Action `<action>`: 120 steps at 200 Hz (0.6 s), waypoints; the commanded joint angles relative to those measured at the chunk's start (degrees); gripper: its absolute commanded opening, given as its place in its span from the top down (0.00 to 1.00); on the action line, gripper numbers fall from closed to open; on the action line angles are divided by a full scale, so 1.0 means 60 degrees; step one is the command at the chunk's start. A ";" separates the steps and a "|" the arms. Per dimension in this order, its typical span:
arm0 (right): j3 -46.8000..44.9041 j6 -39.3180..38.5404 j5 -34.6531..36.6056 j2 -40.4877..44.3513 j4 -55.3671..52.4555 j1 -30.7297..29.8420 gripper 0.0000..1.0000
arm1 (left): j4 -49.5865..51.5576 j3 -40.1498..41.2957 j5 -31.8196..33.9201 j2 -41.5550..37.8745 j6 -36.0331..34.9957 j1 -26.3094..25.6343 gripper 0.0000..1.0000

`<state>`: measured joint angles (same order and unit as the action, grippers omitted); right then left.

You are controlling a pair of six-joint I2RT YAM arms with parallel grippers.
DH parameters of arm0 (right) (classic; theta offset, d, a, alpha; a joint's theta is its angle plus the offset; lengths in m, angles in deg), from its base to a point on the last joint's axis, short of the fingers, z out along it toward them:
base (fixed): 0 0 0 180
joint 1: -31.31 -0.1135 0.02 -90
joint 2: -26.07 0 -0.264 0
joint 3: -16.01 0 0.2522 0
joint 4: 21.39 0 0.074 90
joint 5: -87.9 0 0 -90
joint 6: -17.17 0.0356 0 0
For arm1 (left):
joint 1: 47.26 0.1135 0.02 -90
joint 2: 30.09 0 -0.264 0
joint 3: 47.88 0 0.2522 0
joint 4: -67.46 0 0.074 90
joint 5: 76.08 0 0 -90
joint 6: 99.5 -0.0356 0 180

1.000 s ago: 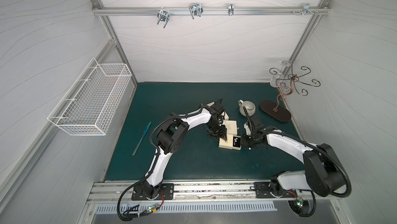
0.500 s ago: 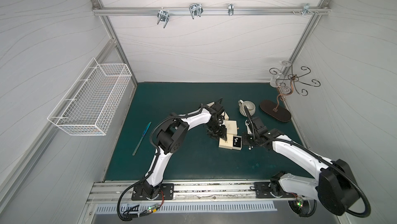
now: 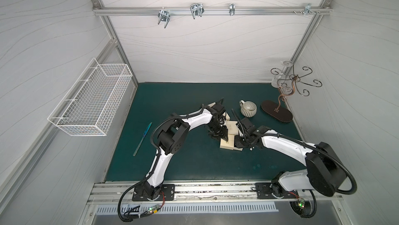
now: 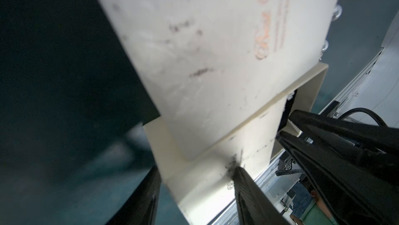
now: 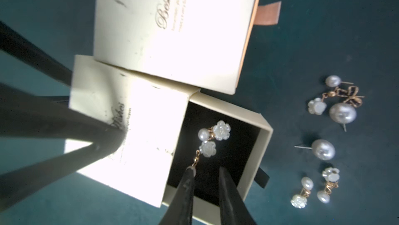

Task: Take out the earrings from the drawer-style jewelry box
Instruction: Pick up the earring from the drawer.

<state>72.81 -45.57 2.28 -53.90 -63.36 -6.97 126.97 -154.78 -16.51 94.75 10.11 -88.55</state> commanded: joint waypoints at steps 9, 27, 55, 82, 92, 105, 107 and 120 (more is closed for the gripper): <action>0.0295 -0.0161 -0.0299 -0.0412 0.0090 -0.0059 0.76 | 0.0453 0.0205 0.1674 0.0495 -0.0135 0.0220 0.44; 0.0380 -0.0194 -0.0360 -0.0648 0.0104 -0.0093 0.76 | 0.0445 0.0205 0.1689 0.0493 -0.0117 0.0221 0.44; 0.0474 -0.0273 -0.0409 -0.0793 0.0174 -0.0180 0.75 | 0.0445 0.0212 0.1703 0.0478 -0.0118 0.0220 0.44; 0.0502 -0.0311 -0.0507 -0.0911 0.0219 -0.0268 0.75 | 0.0464 0.0230 0.1716 0.0501 -0.0105 0.0218 0.44; 0.0502 -0.0321 -0.0549 -0.0939 0.0259 -0.0280 0.77 | 0.0461 0.0231 0.1718 0.0499 -0.0105 0.0220 0.44; 0.0473 -0.0347 -0.0571 -0.0916 0.0323 -0.0279 0.80 | 0.0474 0.0231 0.1740 0.0507 -0.0105 0.0227 0.44; 0.0465 -0.0353 -0.0570 -0.0912 0.0322 -0.0276 0.80 | 0.0485 0.0231 0.1749 0.0496 -0.0105 0.0220 0.44; 0.0418 -0.0355 -0.0568 -0.0883 0.0388 -0.0283 0.87 | 0.0489 0.0231 0.1769 0.0502 -0.0117 0.0218 0.44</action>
<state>74.82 -47.12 0.53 -58.38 -62.44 -7.83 126.97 -154.78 -16.49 94.75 10.03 -88.55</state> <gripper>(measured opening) 0.166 0.562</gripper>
